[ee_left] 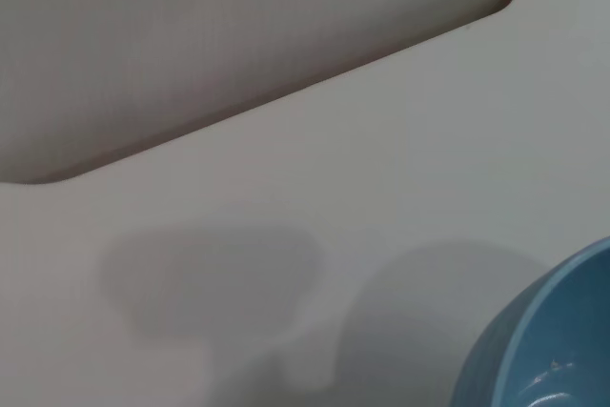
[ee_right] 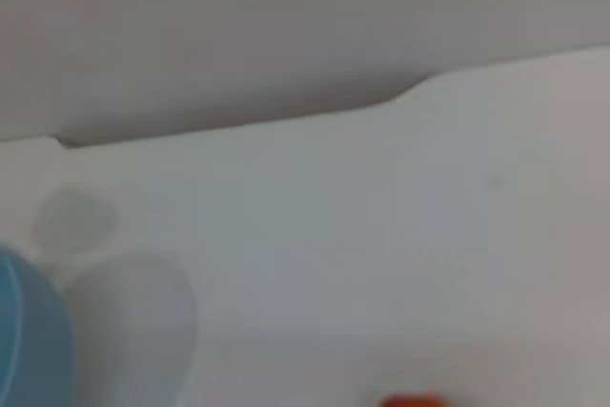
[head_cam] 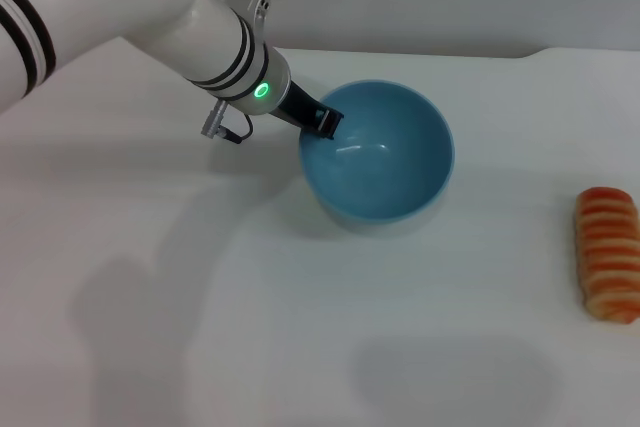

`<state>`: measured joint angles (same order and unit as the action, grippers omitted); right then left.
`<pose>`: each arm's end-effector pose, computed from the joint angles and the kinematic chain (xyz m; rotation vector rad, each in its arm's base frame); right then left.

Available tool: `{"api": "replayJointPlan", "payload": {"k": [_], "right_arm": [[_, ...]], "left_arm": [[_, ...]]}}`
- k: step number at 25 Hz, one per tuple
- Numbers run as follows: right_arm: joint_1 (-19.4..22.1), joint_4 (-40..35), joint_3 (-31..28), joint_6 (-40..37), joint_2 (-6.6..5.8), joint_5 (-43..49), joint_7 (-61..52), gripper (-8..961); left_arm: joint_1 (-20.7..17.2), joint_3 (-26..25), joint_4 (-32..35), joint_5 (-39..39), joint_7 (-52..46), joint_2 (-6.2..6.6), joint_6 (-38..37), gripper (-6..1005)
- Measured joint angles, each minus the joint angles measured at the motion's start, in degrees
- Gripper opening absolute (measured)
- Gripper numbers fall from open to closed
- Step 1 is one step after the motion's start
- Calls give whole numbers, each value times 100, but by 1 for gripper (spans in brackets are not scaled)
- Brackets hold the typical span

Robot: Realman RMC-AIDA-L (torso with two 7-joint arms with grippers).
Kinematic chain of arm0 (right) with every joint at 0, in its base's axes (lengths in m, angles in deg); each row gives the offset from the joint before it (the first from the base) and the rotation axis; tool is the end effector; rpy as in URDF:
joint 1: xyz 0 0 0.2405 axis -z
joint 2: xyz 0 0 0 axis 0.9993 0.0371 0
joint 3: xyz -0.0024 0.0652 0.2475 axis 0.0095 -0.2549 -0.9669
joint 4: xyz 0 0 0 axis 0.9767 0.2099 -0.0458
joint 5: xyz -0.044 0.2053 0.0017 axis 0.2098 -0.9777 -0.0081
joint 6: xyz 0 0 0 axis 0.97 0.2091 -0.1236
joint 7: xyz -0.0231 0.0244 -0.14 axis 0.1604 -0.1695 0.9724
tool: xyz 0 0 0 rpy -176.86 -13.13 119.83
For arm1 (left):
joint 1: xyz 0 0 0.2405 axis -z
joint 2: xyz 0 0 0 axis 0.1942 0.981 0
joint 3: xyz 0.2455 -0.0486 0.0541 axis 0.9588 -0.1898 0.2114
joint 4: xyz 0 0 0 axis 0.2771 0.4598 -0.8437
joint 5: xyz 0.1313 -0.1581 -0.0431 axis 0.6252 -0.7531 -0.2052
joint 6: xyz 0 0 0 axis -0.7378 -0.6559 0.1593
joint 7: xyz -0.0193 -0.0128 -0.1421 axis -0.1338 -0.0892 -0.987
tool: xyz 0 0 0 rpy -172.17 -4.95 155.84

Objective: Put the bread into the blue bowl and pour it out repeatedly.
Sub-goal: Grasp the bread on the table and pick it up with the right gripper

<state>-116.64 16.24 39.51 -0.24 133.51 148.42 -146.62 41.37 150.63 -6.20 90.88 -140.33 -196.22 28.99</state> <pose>0.3333 0.3456 0.0854 -2.0625 1.4718 0.2145 -0.1714 0.4282 -0.0815 -2.3280 -1.1286 0.2401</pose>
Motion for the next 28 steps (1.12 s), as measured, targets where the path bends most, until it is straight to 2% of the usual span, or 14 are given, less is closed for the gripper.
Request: {"api": "replayJointPlan", "payload": {"k": [5, 15, 28], "right_arm": [[13, 182, -129, -281, -10, 8, 242, 621], [-44, 609, -79, 6, -28, 556, -159, 609], [-244, 1489, 165, 698, -41, 465, -125, 593]], "left_arm": [[-19, 1, 0, -6, 0, -3, 58, 0], [-46, 3, 2, -17, 0, -14, 101, -1], [-138, 62, 0, -160, 9, -14, 250, 0]]}}
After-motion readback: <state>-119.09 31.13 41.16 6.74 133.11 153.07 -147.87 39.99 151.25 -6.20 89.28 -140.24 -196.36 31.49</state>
